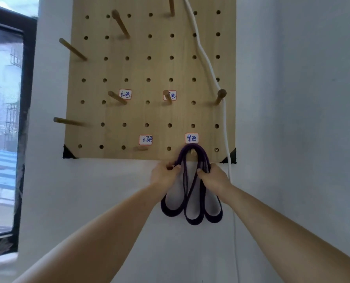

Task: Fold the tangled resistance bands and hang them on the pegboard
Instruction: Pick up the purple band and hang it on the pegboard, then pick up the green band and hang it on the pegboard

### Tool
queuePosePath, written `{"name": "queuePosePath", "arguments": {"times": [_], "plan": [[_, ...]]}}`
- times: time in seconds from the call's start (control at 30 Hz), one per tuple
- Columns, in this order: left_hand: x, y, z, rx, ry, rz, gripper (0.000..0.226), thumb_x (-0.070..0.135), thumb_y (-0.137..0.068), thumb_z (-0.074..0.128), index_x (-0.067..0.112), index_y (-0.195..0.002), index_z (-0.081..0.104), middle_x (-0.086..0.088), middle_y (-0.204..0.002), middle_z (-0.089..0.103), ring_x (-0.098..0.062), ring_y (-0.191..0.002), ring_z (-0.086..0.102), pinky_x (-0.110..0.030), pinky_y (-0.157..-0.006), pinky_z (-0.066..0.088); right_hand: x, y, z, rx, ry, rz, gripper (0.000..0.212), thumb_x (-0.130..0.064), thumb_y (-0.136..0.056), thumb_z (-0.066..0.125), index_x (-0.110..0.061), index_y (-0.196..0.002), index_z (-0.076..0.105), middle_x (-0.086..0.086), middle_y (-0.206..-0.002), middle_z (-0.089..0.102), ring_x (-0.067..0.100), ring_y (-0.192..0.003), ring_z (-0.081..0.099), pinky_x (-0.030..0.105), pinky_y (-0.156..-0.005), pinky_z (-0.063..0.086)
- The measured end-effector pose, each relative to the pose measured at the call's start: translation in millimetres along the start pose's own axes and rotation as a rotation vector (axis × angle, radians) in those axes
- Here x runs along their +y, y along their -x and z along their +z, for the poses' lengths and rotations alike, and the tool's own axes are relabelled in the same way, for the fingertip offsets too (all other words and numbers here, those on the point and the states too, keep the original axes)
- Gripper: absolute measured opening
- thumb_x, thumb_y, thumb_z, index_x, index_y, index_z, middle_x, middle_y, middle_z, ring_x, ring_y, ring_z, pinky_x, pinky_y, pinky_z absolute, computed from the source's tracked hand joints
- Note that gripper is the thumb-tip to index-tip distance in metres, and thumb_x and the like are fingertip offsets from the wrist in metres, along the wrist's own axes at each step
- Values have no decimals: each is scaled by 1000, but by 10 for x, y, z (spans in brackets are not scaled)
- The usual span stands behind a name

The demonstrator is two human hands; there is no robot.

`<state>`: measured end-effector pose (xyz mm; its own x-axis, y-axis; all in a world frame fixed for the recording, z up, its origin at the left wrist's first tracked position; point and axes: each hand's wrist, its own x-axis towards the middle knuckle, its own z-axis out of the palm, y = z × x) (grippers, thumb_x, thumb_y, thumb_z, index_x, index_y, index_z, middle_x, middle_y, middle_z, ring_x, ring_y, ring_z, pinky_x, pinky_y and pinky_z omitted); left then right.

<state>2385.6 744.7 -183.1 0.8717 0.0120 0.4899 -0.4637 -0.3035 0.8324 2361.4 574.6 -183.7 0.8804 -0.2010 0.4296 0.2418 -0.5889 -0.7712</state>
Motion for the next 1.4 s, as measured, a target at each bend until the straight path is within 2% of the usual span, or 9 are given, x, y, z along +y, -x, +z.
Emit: {"name": "queuePosePath", "arguments": {"times": [0.2,0.27,0.37,0.5,0.63,0.77,0.97,1.07,1.4], "plan": [[13,210,-231,-31,-48,-12,43,14,-98,61,22,-140,61,2,-142,60,-23,-128,58,-45,-111,47,-83,261,-74,22,-119,-81,51,-21,-93,64,-19,-139,43,-3,-120,58,17,-110,57,26,-77,44],[20,381,-322,-37,-52,13,45,12,-98,63,16,-142,57,-2,-141,58,-23,-127,57,-36,-107,47,-95,445,-54,46,-166,-155,62,-18,-89,68,-26,-144,40,-6,-129,59,17,-122,56,27,-88,48],[-40,797,-516,-151,-27,63,28,8,-97,63,12,-125,67,-1,-116,68,-16,-103,63,-16,-82,48,-92,818,67,66,-108,-245,82,-21,-85,73,-31,-155,30,-9,-151,48,13,-138,46,37,-111,44],[-396,1423,-842,-373,-60,46,15,12,-97,64,18,-103,76,0,-93,77,-7,-81,66,-21,-76,50,73,1470,285,-28,-113,-191,50,-16,-91,72,-23,-138,56,-12,-127,61,4,-99,64,15,-80,53],[-1024,2078,-1076,-424,-131,-60,15,13,-97,64,20,-99,78,2,-89,78,-11,-81,71,-22,-76,53,410,2013,633,-215,-86,-116,26,-17,-88,74,-19,-114,70,-7,-92,68,6,-78,64,24,-78,55],[-1838,2899,-1190,-565,-201,-227,13,18,-96,66,17,-99,79,3,-89,79,-13,-85,73,-26,-82,58,888,2615,1136,-554,94,-52,36,-22,-89,73,-22,-124,66,-7,-97,70,1,-77,63,12,-75,48],[-2807,3896,-1239,-483,-234,-487,15,12,-94,66,19,-90,78,3,-80,77,-3,-70,68,-27,-77,57,1495,3210,1761,-839,209,36,29,-29,-90,72,-24,-119,71,-2,-103,72,11,-92,66,17,-81,49],[-3223,4298,-1229,-561,-314,-633,13,18,-96,65,21,-97,77,4,-82,75,-4,-68,69,-22,-63,55,1814,3352,2068,-953,279,63,27,-28,-89,73,-20,-116,72,-1,-101,72,16,-95,67,29,-88,53],[-4286,4830,-1047,-595,-425,-872,15,20,-97,61,28,-93,72,6,-85,75,-18,-81,72,-33,-75,61,2876,3413,2679,-1148,576,163,30,-33,-92,68,-19,-118,72,1,-119,72,19,-108,66,33,-93,53]]}}
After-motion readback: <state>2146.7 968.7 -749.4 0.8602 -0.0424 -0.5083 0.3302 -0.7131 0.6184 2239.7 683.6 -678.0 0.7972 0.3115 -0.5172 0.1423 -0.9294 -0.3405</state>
